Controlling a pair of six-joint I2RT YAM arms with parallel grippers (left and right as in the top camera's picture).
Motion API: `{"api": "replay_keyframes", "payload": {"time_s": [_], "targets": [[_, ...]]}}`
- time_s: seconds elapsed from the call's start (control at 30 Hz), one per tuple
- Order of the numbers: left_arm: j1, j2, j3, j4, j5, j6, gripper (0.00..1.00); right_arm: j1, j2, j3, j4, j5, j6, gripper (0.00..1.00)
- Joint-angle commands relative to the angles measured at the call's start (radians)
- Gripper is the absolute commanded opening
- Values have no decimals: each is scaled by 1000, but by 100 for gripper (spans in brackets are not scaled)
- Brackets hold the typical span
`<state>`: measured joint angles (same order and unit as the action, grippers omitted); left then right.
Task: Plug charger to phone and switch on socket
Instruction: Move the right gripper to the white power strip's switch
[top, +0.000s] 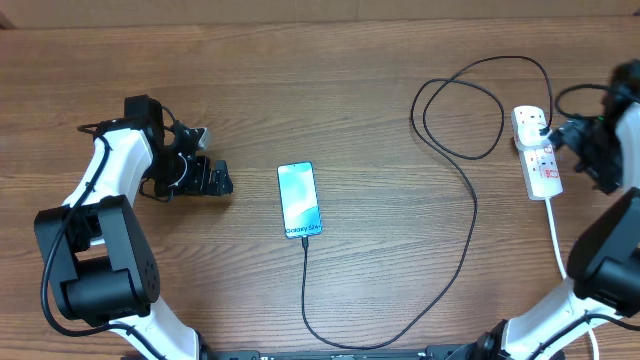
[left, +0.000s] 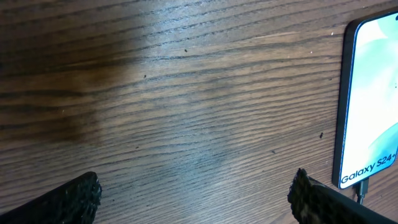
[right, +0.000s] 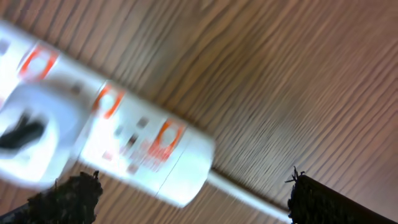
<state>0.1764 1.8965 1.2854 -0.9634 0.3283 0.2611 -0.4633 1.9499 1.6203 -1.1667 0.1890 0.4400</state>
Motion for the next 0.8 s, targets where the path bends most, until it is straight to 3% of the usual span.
{"api": "replay_keyframes", "payload": {"time_s": [0.0,0.77], "targets": [[-8,-8,4,1,1,-7,100,-35,-6,-26,33,2,-3,100],[-8,-8,4,2,1,-7,100,-69,-6,-274,463,-166,-2,100]]}}
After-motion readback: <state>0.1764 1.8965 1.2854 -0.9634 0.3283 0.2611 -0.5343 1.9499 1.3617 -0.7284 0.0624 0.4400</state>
